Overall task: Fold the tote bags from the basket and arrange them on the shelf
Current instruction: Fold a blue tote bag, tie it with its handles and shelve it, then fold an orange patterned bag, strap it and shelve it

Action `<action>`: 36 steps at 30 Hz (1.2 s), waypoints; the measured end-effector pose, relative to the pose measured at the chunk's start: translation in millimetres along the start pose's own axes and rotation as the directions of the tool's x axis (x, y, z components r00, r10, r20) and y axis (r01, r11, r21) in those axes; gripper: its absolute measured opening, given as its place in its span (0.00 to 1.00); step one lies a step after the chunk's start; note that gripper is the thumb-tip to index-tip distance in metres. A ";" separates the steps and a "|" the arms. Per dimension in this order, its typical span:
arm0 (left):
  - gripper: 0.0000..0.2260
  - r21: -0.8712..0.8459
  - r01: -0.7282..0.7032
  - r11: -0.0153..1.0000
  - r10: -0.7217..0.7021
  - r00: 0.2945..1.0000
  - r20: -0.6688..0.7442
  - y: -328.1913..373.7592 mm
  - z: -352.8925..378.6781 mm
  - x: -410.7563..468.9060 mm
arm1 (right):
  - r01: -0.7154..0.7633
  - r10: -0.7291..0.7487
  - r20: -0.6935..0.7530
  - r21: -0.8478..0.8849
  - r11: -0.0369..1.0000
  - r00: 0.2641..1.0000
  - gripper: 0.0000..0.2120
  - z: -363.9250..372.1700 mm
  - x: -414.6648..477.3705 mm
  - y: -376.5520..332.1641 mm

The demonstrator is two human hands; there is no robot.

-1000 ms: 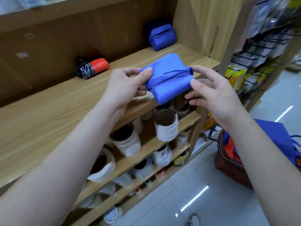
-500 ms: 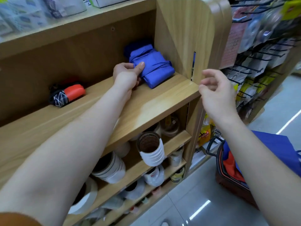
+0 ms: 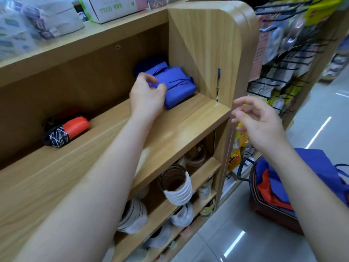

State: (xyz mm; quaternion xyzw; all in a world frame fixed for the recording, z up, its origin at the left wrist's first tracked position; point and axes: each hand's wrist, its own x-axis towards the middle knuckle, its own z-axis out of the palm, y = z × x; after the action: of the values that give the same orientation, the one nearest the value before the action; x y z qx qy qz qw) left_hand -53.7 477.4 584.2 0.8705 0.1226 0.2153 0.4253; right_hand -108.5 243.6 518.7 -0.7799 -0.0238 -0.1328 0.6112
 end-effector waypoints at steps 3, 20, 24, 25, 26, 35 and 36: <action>0.04 0.021 -0.227 0.974 0.222 0.964 0.149 22.2 5.4 -45.4 | 0.022 -0.023 -0.007 -0.116 0.993 1.000 0.10 -15.0 -11.0 7.9; 0.10 0.004 -0.567 0.824 0.263 0.388 0.883 -39.0 222.6 -216.6 | -0.231 0.338 -0.067 -0.849 0.474 0.939 0.14 -231.5 -149.1 167.9; 0.11 0.126 -0.540 0.832 0.098 0.367 0.925 -58.1 305.0 -241.7 | -0.357 0.436 -0.116 -0.774 0.524 0.892 0.16 -277.2 -160.7 237.8; 0.10 0.137 -0.529 0.838 0.076 0.361 0.929 -63.3 327.7 -249.2 | -0.383 0.458 -0.123 -0.754 0.534 0.880 0.16 -287.7 -160.7 256.9; 0.09 0.151 -0.516 0.843 0.050 0.354 0.934 -69.2 350.6 -256.8 | -0.415 0.485 -0.135 -0.737 0.534 0.864 0.16 -297.1 -161.0 276.7; 0.15 0.162 -0.500 0.851 -0.045 0.238 0.970 -153.7 549.1 -320.2 | -0.621 0.684 -0.178 -0.619 0.481 0.708 0.23 -326.2 -153.9 481.8; 0.18 0.140 -0.513 0.847 -0.031 0.215 0.976 -167.3 571.7 -328.7 | -0.634 0.703 -0.173 -0.613 0.472 0.690 0.24 -324.6 -152.5 506.0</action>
State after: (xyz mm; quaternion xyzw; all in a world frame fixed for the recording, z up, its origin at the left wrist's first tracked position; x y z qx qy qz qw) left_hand -73.1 55.6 50.7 0.8953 -0.2581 -0.3252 0.1615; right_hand -212.3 -176.1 74.1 -0.8883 0.2967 0.1569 0.3134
